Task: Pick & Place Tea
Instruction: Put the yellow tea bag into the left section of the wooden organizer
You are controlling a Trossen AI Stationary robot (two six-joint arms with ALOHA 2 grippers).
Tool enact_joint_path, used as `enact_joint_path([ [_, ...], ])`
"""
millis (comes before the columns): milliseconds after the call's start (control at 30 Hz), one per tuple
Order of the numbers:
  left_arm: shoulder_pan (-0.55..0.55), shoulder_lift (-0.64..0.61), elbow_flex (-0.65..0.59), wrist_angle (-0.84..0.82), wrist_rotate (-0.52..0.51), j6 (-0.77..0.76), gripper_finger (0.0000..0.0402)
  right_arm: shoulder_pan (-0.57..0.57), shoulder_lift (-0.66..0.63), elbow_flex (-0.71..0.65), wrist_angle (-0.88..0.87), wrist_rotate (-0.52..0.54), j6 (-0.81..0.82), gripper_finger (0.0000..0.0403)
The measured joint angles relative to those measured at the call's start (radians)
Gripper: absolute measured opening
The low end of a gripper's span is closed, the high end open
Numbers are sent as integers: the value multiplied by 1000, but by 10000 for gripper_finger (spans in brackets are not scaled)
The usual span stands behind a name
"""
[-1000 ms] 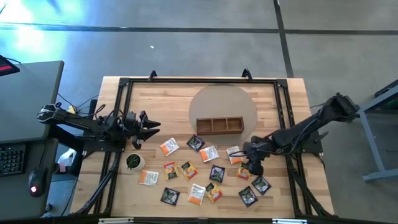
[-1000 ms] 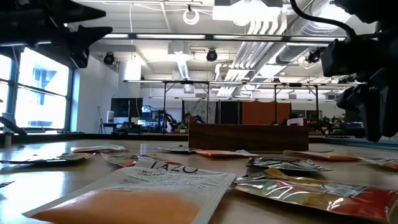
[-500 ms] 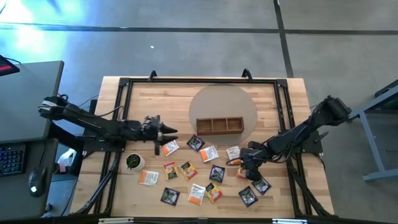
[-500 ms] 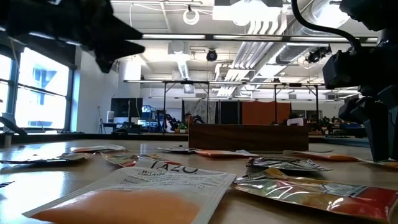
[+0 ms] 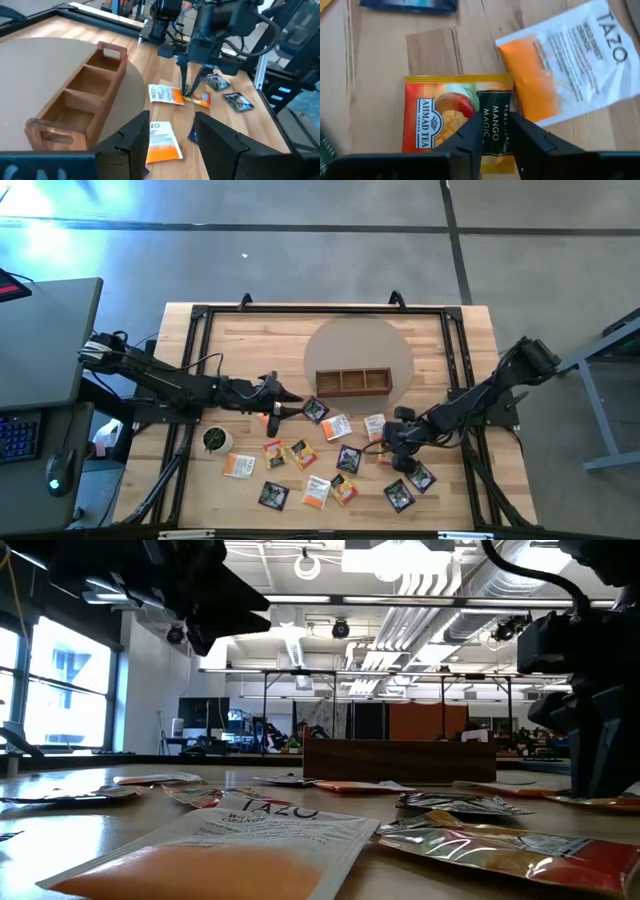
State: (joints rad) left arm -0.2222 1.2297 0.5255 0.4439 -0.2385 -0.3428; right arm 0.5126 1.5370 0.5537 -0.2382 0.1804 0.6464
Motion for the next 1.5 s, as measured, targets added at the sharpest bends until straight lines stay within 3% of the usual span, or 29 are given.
enact_joint_path([
  [300,0,-3,0,-13,-41,0,155,34,6,-7,50,74,2,10],
  [533,0,-3,0,-6,-41,-2,155,24,-94,-22,131,122,-55,5],
  [700,0,-3,0,29,-42,16,156,-2,-189,-17,191,338,-183,6],
  [833,0,-3,0,29,-50,55,156,-60,-193,-16,325,614,-535,2],
  [900,0,-3,0,32,-74,63,156,-109,-170,-15,434,697,-757,3],
  [1000,0,-3,0,33,-114,79,156,-201,-123,-15,609,704,-1015,5],
  [1200,0,-3,0,32,-150,112,156,-366,1,-13,847,568,-1245,3],
  [1500,0,-3,0,28,-177,114,156,-449,218,177,858,554,-1380,2],
])
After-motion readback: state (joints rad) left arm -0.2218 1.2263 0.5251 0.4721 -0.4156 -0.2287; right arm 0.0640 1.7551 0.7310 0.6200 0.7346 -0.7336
